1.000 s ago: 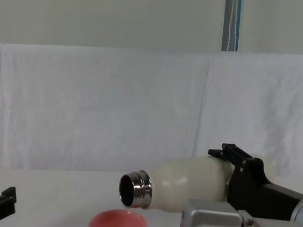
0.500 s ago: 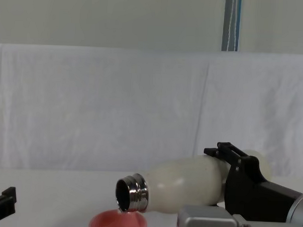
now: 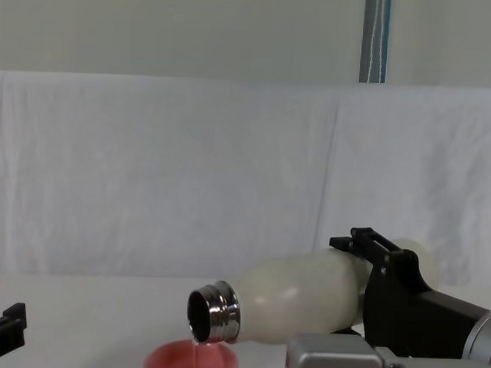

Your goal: Grasp the thermos with one hand and pour water into the cup lid.

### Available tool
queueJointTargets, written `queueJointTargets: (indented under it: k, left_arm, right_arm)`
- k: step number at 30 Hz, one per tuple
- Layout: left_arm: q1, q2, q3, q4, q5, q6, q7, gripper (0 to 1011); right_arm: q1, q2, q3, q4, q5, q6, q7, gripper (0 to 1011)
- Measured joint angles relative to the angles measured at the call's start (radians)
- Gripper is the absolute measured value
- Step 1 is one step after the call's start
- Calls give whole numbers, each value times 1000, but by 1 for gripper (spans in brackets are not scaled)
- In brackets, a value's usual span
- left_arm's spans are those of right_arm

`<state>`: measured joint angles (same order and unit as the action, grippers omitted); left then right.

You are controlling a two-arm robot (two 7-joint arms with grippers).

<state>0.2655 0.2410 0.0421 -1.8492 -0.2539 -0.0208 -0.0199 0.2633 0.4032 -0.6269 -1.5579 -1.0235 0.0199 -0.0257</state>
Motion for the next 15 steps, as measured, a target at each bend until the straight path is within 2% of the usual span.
queueJointTargets:
  k: [15]
  left_arm:
    - [0, 0, 0, 0, 0, 0, 0, 1001]
  right_arm:
    - [6, 1, -5, 2, -1, 0, -1, 957]
